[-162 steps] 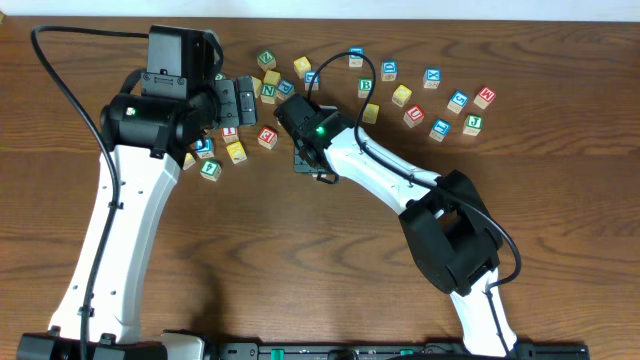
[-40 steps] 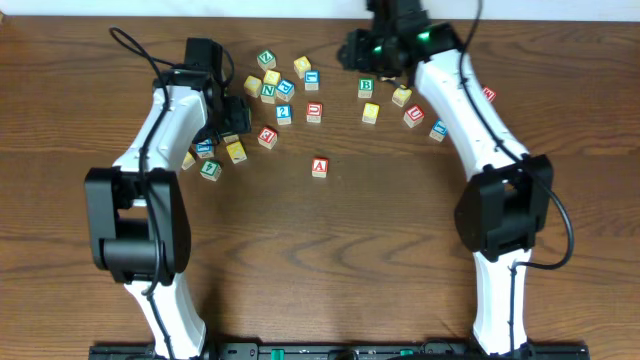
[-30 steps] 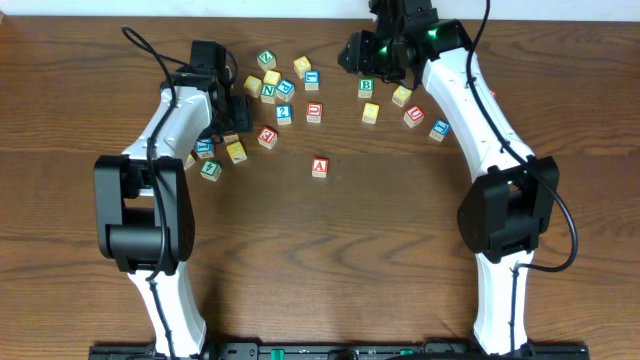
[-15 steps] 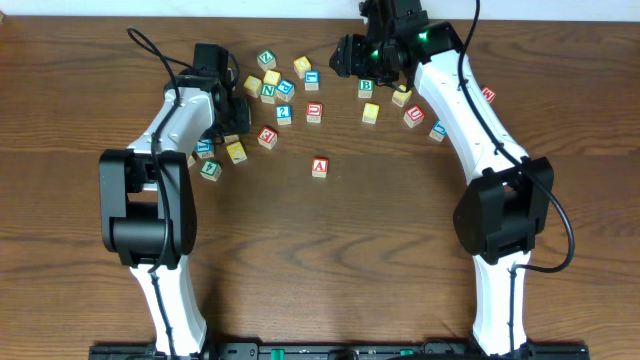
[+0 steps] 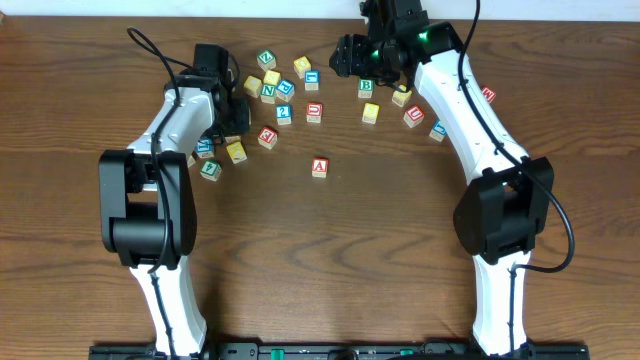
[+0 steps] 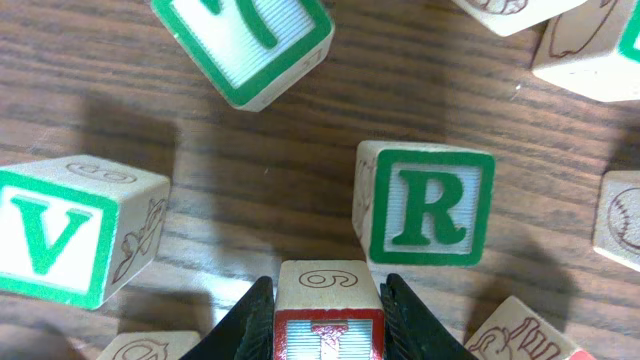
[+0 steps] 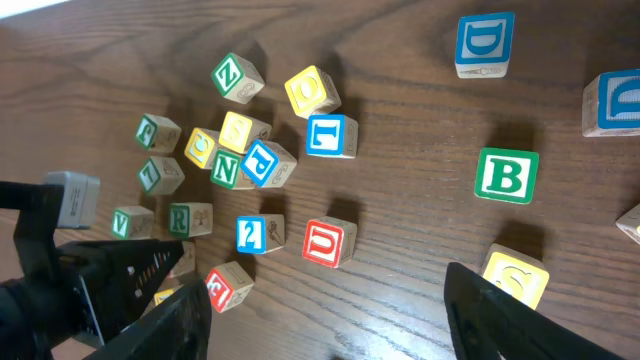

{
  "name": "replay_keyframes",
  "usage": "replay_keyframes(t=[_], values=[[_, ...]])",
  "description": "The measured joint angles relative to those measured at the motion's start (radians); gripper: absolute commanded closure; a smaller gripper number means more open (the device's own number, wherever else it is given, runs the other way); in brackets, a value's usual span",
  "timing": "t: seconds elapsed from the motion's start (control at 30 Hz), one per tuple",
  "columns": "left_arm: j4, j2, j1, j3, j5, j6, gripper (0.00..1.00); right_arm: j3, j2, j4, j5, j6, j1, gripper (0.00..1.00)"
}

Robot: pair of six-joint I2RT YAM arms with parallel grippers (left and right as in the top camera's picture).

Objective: Spell out AI2
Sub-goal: 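Grasp the red I block with the left gripper, then carry the red I block and place it right of the A block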

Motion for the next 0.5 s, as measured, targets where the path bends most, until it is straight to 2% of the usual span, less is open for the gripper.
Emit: replay_keyframes(t=[0.2,0.4,0.5], values=[[-0.050,-0.069,0.000,0.000,-0.010,0.000,0.73,0.000,0.000,-0.003,0.006,0.000,0.000,0.30],[-0.102,-0.247,-0.014,0.000,0.067,-0.002,0.73,0.000,0.000,-0.003,0.019,0.000,-0.001,0.30],[-0.122,-0.297,-0.062,0.000,0.097,-0.029,0.73,0.000,0.000,-0.003,0.033,0.000,-0.006,0.30]])
